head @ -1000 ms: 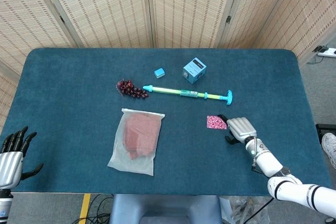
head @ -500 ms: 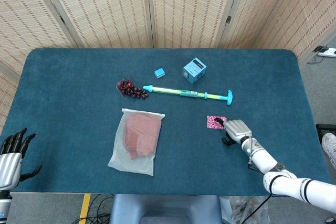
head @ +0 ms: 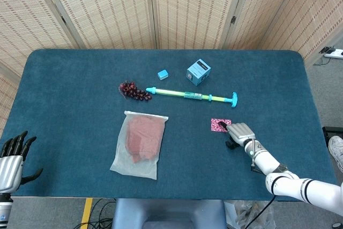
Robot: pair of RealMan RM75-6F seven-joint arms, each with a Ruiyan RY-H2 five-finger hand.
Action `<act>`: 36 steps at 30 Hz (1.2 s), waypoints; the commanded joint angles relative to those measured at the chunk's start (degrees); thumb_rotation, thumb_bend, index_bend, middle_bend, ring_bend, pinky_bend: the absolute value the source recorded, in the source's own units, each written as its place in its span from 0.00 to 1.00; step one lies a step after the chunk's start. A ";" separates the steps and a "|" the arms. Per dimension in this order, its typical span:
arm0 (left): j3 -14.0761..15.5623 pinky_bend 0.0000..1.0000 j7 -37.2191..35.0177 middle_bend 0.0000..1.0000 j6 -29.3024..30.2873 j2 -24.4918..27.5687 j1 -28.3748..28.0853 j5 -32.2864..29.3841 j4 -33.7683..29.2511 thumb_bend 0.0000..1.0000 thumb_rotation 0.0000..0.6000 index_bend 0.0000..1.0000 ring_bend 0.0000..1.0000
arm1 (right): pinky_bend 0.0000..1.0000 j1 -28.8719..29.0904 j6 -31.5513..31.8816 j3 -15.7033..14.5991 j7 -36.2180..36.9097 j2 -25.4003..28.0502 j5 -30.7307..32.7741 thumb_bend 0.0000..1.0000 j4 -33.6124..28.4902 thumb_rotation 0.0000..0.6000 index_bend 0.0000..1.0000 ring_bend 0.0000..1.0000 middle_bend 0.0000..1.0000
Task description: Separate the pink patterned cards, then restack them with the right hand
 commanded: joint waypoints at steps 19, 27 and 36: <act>-0.48 0.09 1.29 0.03 -1.14 -1.23 -1.12 -0.46 1.03 0.23 1.00 0.16 0.02 | 1.00 -2.70 8.09 -4.85 -1.74 6.58 -5.26 0.50 -13.86 1.00 0.12 1.00 0.97; -0.24 0.09 0.99 0.03 -0.68 -1.05 -0.77 -0.29 0.86 0.23 1.00 0.16 0.02 | 1.00 -2.07 7.52 -4.98 -2.44 4.69 -3.64 0.50 -11.01 1.00 0.12 1.00 0.97; -0.10 0.09 1.37 0.03 -0.31 -1.05 -0.61 -0.06 0.83 0.23 1.00 0.16 0.02 | 1.00 -2.33 7.87 -6.12 -3.14 3.87 -3.96 0.50 -11.25 1.00 0.12 1.00 0.97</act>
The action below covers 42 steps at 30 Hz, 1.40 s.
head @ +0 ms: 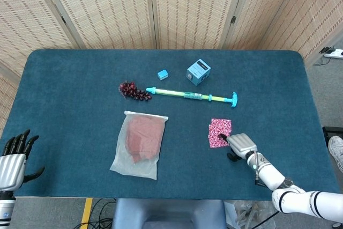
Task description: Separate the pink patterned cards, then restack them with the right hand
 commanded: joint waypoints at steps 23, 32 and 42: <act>0.28 0.09 -0.95 0.03 0.27 -0.14 0.14 0.68 0.17 0.23 1.00 0.16 0.02 | 1.00 -1.82 4.18 1.33 0.69 1.73 -1.09 0.50 -2.46 1.00 0.13 1.00 0.97; 0.44 0.09 -0.49 0.03 0.73 0.31 0.56 0.66 -0.30 0.23 1.00 0.16 0.02 | 1.00 0.86 0.09 2.45 0.22 -1.68 1.67 0.50 2.73 1.00 0.13 1.00 0.96; 0.50 0.09 -0.24 0.03 1.27 0.18 0.89 0.86 -0.46 0.23 1.00 0.16 0.02 | 1.00 0.06 0.13 1.25 0.61 -1.22 3.20 0.50 4.26 1.00 0.13 1.00 0.96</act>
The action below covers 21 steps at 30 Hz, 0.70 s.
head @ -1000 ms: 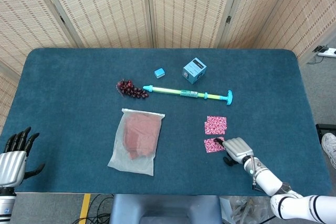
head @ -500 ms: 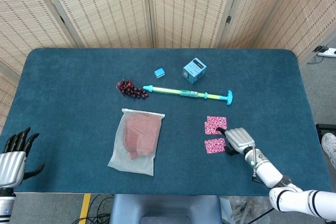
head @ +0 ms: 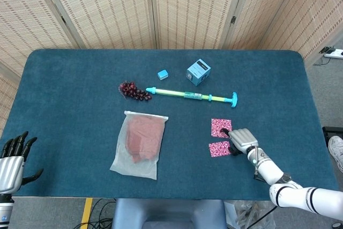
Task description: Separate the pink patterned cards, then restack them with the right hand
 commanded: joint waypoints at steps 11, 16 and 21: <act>0.00 0.09 -0.01 0.03 0.34 0.05 0.19 0.23 -0.16 0.23 1.00 0.16 0.02 | 1.00 -3.08 1.92 -2.26 0.78 4.08 1.42 0.51 -0.01 1.00 0.13 1.00 0.96; 0.01 0.09 0.13 0.03 0.56 0.02 0.27 0.40 -0.43 0.23 1.00 0.16 0.02 | 1.00 -4.00 3.43 -1.72 1.71 5.63 -0.99 0.51 -2.41 1.00 0.13 1.00 0.96; 0.10 0.09 0.24 0.03 0.68 0.17 0.43 0.46 -0.66 0.23 1.00 0.16 0.02 | 1.00 -4.21 2.47 -2.06 1.96 5.39 -2.99 0.51 -3.14 1.00 0.13 1.00 0.96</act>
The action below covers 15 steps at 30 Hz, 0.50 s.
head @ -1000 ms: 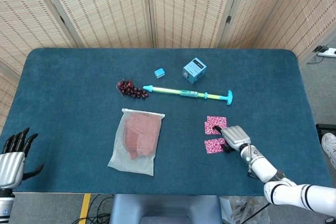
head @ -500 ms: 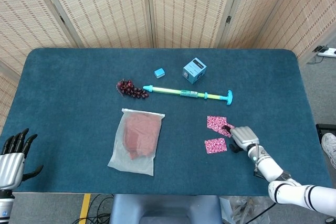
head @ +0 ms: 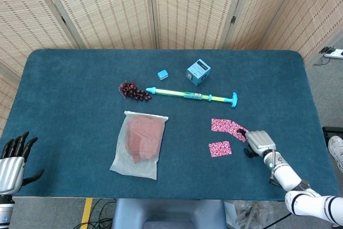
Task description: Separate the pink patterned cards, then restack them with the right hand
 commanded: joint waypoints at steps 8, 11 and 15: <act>-0.09 0.09 0.04 0.03 0.17 0.05 0.02 0.20 -0.16 0.23 1.00 0.16 0.02 | 1.00 -0.90 -1.09 -0.74 0.23 -0.44 -0.36 0.51 0.91 1.00 0.13 1.00 0.96; -0.06 0.09 0.19 0.03 0.14 -0.01 0.01 0.26 -0.16 0.23 1.00 0.16 0.02 | 1.00 -1.09 -1.29 -0.94 0.06 -0.31 0.05 0.51 1.34 1.00 0.13 1.00 0.96; -0.08 0.09 0.08 0.03 0.24 0.13 0.11 0.21 -0.21 0.23 1.00 0.16 0.02 | 1.00 -1.23 -1.14 -1.07 -0.53 0.21 1.04 0.51 2.04 1.00 0.13 1.00 0.96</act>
